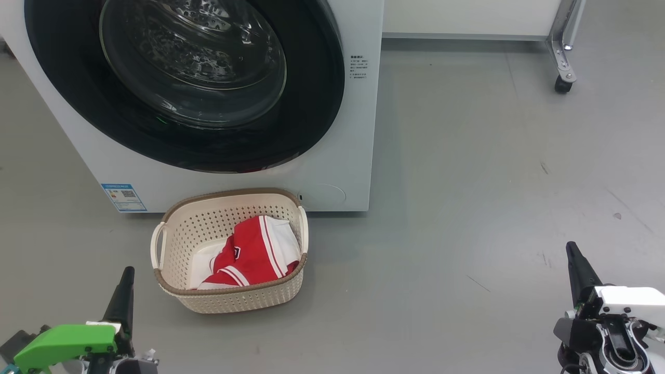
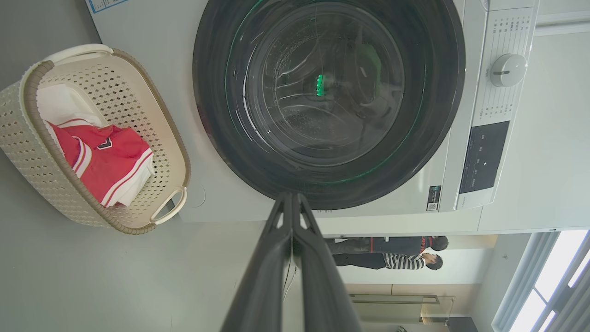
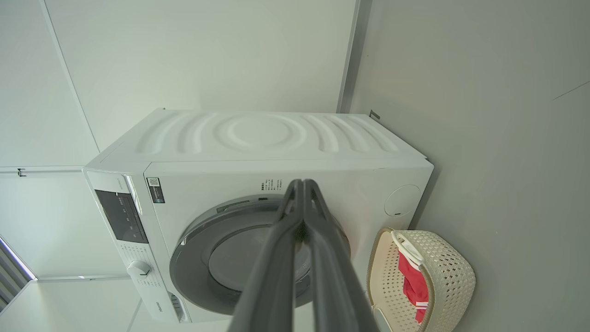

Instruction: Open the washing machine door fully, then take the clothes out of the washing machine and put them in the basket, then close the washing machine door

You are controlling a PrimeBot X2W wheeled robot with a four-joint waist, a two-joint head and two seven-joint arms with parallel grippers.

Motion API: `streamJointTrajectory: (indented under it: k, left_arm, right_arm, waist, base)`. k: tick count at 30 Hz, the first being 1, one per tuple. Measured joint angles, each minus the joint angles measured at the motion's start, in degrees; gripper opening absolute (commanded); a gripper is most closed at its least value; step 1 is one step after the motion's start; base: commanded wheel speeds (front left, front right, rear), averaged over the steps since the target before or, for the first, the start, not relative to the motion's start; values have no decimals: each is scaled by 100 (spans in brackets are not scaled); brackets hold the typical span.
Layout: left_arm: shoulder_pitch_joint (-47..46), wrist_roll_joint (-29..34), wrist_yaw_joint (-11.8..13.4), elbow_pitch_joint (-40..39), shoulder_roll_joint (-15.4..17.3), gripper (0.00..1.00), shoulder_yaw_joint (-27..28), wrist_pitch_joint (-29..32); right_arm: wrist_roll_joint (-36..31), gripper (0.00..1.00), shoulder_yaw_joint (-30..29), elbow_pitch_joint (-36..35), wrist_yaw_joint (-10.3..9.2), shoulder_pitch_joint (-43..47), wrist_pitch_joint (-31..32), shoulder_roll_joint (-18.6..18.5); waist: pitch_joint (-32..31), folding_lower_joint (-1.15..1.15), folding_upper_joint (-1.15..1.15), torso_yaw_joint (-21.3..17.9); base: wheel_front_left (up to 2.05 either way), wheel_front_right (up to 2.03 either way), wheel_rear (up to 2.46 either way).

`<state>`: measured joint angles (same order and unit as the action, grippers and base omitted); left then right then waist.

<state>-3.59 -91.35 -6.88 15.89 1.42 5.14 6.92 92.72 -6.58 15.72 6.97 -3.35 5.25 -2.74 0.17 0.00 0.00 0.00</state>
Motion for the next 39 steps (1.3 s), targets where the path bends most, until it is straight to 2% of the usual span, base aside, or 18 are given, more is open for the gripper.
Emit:
streamJointTrajectory:
  k: [39]
  left_arm:
    - [0, 0, 0, -4, 0, 0, -4, 0]
  right_arm:
    - [0, 0, -11, -1, 0, 0, 1, 1]
  waist:
    - [0, 0, 0, 0]
  base:
    - [0, 0, 0]
